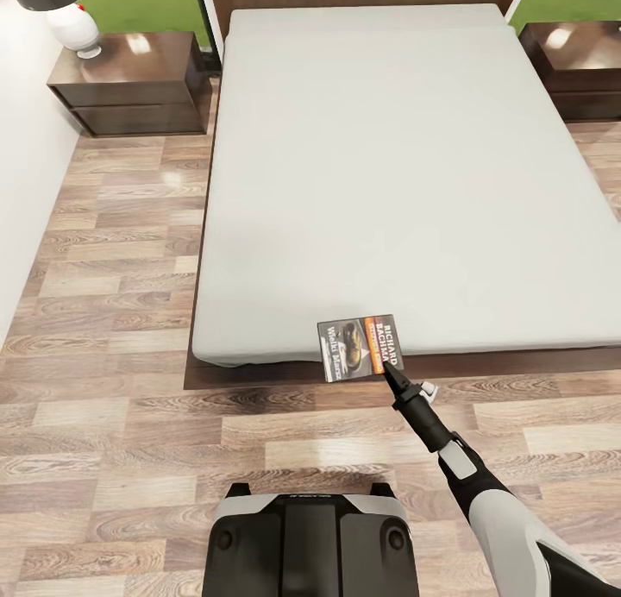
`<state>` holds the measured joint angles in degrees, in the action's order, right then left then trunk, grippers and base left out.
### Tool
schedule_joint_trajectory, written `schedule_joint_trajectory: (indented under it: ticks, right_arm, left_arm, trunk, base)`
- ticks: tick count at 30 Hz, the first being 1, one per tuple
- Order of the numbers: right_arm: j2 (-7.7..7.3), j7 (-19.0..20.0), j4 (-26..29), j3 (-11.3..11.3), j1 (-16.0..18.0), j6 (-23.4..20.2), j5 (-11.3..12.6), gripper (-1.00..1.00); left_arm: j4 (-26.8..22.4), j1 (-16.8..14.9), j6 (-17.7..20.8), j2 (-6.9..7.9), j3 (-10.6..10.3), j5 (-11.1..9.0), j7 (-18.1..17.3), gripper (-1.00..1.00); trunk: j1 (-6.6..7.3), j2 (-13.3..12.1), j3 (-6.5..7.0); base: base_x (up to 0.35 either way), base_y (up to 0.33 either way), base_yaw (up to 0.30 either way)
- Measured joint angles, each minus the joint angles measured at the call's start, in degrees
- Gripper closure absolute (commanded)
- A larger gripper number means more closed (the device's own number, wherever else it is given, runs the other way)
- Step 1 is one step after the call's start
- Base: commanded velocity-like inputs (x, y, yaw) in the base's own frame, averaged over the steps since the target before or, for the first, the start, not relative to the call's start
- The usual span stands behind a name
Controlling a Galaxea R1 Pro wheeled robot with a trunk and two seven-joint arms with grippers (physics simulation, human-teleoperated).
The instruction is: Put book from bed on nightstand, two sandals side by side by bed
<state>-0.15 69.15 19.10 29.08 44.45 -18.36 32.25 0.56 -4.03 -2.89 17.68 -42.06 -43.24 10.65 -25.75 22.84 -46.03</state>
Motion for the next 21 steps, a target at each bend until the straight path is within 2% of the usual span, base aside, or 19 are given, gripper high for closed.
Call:
schedule_joint_trajectory:
  ticks: [21]
  right_arm:
    - [0.09,0.4,0.0,0.4,0.0,0.1,0.1,1.0]
  left_arm:
    - [0.0,0.0,-0.1,0.03,0.0,0.0,0.0,-1.0]
  trunk:
    - [0.0,0.0,0.0]
  base:
    - [0.0,0.0,0.0]
